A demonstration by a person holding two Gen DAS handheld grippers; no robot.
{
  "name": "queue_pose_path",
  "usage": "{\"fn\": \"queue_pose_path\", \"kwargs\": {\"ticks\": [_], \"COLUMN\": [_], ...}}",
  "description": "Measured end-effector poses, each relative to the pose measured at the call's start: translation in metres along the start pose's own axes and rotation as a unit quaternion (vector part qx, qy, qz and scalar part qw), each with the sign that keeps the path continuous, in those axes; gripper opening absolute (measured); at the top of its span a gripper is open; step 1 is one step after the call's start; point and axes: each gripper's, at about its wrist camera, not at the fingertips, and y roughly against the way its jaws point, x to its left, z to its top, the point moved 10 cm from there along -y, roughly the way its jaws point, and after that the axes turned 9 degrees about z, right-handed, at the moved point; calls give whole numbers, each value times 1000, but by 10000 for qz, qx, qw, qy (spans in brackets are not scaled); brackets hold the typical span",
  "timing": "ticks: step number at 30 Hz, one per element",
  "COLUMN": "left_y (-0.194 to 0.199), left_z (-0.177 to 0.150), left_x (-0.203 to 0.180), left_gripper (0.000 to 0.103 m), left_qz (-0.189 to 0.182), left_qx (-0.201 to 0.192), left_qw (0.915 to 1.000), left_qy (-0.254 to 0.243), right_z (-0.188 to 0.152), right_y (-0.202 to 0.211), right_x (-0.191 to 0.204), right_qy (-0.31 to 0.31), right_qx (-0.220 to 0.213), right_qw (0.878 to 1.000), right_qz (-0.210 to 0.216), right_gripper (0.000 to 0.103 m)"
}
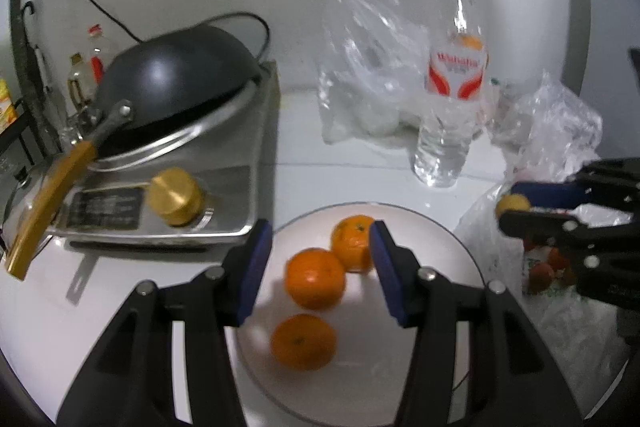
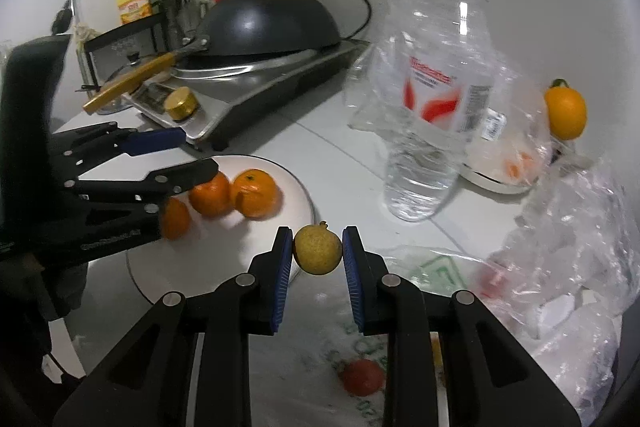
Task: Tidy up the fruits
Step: 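Lower the yellow fruit onto the plate beside the mandarins with the right tool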
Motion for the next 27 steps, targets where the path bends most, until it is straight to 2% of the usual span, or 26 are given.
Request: {"fn": "queue_pose_path", "kwargs": {"ticks": [4, 10, 15, 27], "left_y": [17, 20, 18, 4], "left_z": [-6, -20, -32, -47], "left_x": [25, 56, 73, 76], "left_gripper": [52, 52, 52, 52], "left_qz": [-2, 121, 133, 9], "left_qx": [-189, -133, -83, 73], "left_qw": [9993, 9983, 9971, 9975], "left_qy": [320, 558, 748, 700], "right_z": [4, 11, 11, 0], "right_y": [-15, -34, -53, -81], "right_x": [8, 27, 31, 32], "right_qy": [45, 199, 241, 341], "right_qx": [104, 232, 412, 776], "right_qw": [9999, 9994, 9988, 9961], "right_qz": [35, 133, 46, -253], "right_gripper": [28, 28, 28, 28]}}
